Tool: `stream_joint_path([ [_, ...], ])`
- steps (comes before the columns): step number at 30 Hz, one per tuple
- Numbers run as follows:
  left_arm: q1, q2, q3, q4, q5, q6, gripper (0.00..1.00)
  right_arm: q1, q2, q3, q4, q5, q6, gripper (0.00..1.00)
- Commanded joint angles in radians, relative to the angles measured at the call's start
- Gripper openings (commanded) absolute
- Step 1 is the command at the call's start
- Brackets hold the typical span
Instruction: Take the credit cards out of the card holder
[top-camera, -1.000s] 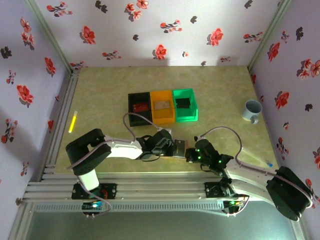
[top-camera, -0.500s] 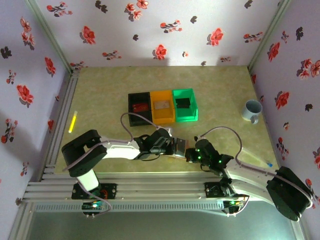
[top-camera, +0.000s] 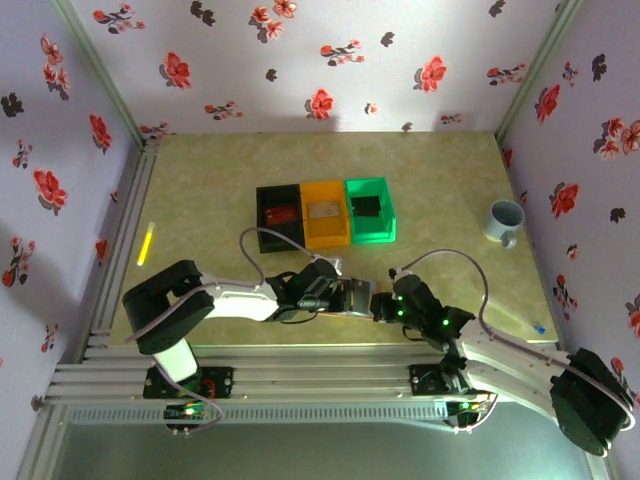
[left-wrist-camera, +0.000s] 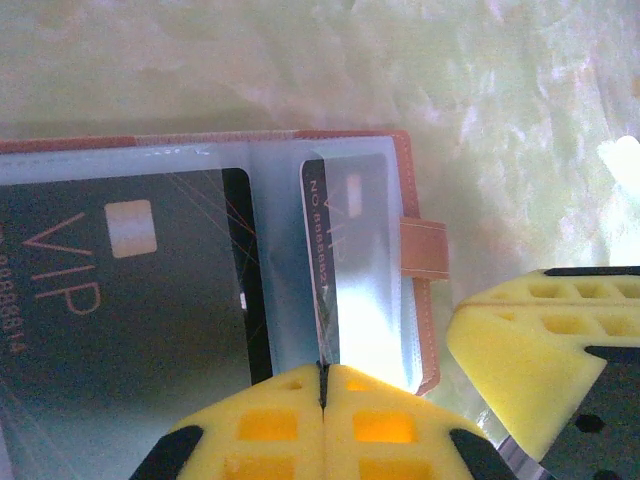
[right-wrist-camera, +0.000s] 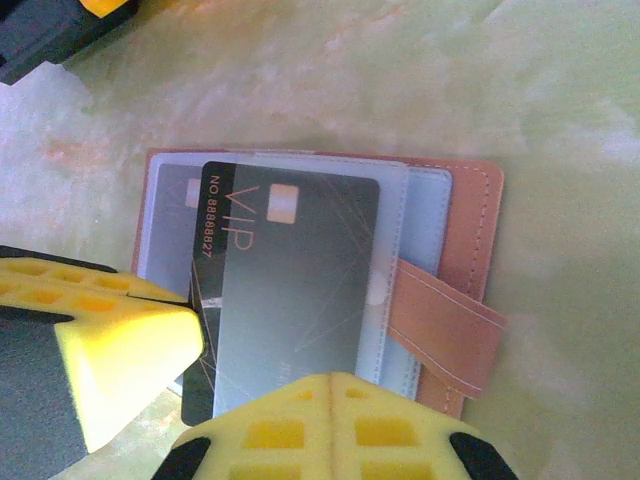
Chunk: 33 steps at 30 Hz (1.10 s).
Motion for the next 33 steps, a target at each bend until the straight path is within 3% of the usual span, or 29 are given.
stream_joint_path([
  [1, 0.005, -0.023, -0.015, 0.030, 0.002, -0.008, 0.00, -0.007, 0.029, 0.041, 0.018, -0.023, -0.007, 0.00],
  [12, 0.008, -0.046, -0.052, 0.050, -0.027, -0.023, 0.00, -0.006, 0.228, 0.076, 0.177, -0.066, 0.012, 0.00],
  [33, 0.050, -0.119, -0.129, 0.077, -0.041, -0.035, 0.00, -0.005, 0.328, 0.027, 0.226, 0.003, 0.027, 0.00],
])
